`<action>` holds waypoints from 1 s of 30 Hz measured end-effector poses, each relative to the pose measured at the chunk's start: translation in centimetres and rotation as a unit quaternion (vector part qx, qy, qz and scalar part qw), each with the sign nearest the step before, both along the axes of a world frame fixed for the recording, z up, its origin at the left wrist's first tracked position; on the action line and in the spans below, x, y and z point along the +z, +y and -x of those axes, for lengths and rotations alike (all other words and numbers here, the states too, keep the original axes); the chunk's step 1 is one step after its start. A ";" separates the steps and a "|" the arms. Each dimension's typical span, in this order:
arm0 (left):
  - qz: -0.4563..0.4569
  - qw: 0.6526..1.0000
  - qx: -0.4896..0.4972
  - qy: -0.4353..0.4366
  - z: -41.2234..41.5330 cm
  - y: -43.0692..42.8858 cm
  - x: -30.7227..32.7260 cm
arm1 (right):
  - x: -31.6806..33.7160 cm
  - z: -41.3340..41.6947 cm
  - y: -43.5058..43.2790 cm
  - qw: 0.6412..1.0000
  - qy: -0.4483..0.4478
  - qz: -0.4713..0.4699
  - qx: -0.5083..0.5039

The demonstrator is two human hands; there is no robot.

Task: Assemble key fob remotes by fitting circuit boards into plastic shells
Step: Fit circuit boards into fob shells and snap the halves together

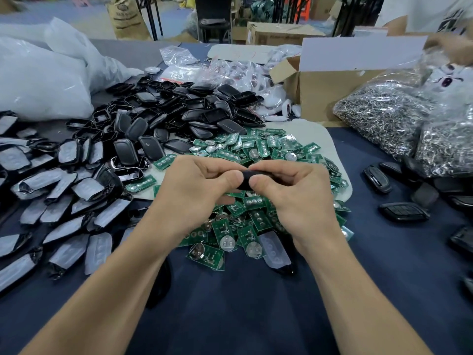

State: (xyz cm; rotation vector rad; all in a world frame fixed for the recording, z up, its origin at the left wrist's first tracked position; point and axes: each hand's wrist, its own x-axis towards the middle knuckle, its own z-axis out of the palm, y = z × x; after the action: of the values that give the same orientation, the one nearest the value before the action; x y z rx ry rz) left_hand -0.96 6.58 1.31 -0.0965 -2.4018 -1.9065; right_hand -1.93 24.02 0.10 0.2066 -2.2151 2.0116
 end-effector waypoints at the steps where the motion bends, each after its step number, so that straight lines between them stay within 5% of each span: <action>1: 0.000 1.000 0.002 0.012 0.0 0.0 0.0 | 0.0 -0.1 -0.1 1.000 0.002 0.006 0.001; 8: 0.008 0.996 0.059 0.068 -0.2 0.8 -0.3 | 0.1 -0.4 -0.7 0.999 0.013 0.038 -0.009; 14: -0.100 0.993 0.054 -0.026 -0.1 1.0 -0.2 | 0.5 -0.2 -0.3 0.996 -0.020 0.073 0.037; 18: 0.059 0.997 0.023 0.052 -0.3 0.8 0.1 | 0.6 -0.1 0.1 1.000 0.014 0.023 0.013; 30: 0.100 0.984 0.097 0.107 -1.3 1.3 0.4 | 1.0 -0.3 0.3 0.997 0.056 0.041 0.042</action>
State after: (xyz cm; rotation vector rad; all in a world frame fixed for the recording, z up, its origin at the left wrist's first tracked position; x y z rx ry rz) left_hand 0.34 7.90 1.70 -0.0721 -2.3541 -1.4888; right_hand -1.67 24.36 1.09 0.3992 -2.0867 2.0735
